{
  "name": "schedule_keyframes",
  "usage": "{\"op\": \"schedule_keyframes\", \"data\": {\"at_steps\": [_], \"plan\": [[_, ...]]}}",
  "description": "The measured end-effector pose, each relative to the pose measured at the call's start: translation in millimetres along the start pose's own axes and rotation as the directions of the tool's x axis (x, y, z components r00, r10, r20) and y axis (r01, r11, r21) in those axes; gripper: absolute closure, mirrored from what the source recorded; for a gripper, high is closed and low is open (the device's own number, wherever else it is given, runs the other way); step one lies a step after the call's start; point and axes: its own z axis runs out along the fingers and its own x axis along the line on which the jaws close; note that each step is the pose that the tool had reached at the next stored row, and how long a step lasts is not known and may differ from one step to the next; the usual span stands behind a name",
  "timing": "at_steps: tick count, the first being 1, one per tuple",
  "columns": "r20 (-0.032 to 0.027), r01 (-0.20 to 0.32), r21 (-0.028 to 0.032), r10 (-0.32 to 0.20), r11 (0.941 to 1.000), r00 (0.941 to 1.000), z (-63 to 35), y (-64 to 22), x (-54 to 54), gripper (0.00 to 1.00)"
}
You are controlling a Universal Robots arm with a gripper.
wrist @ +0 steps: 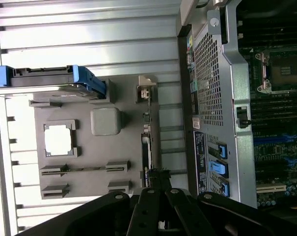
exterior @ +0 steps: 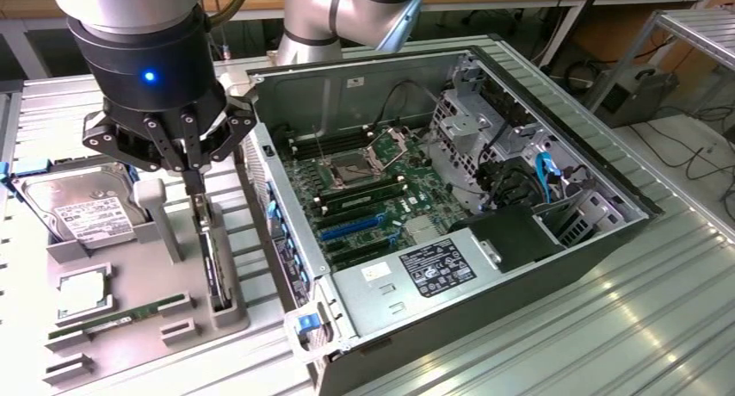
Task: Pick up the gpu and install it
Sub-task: 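Pick up the gpu and move the gpu toward the slot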
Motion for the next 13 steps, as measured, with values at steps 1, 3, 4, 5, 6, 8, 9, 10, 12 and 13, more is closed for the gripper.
{"op": "schedule_keyframes", "data": {"at_steps": [1,3,4,5,6,8,9,10,12,13], "plan": [[0.0000,0.000,0.0000,0.000,1.0000,1.0000,0.0,0.0,0.0,0.89],[0.0000,0.000,0.0000,0.000,1.0000,1.0000,0.0,0.0,0.0,0.76],[-0.0001,0.000,0.0001,0.000,1.0000,1.0000,0.0,0.0,0.0,0.64],[-0.0001,0.000,0.0001,0.000,1.0000,1.0000,0.5,0.0,0.0,0.58],[0.0000,0.000,0.0000,0.000,1.0000,1.0000,2.5,-0.1,0.1,0.58],[0.0000,0.000,0.0000,0.000,1.0000,1.0000,9.3,-0.4,0.2,0.58],[0.0000,0.000,-0.0001,0.000,1.0000,1.0000,12.4,-0.5,0.3,0.58],[0.0000,0.000,0.0000,0.000,1.0000,1.0000,14.3,-0.6,0.4,0.58],[0.0000,0.000,0.0000,0.000,1.0000,1.0000,17.8,-0.8,0.5,0.58],[-0.0001,0.000,0.0000,0.000,1.0000,1.0000,19.6,-0.9,0.5,0.58]]}}
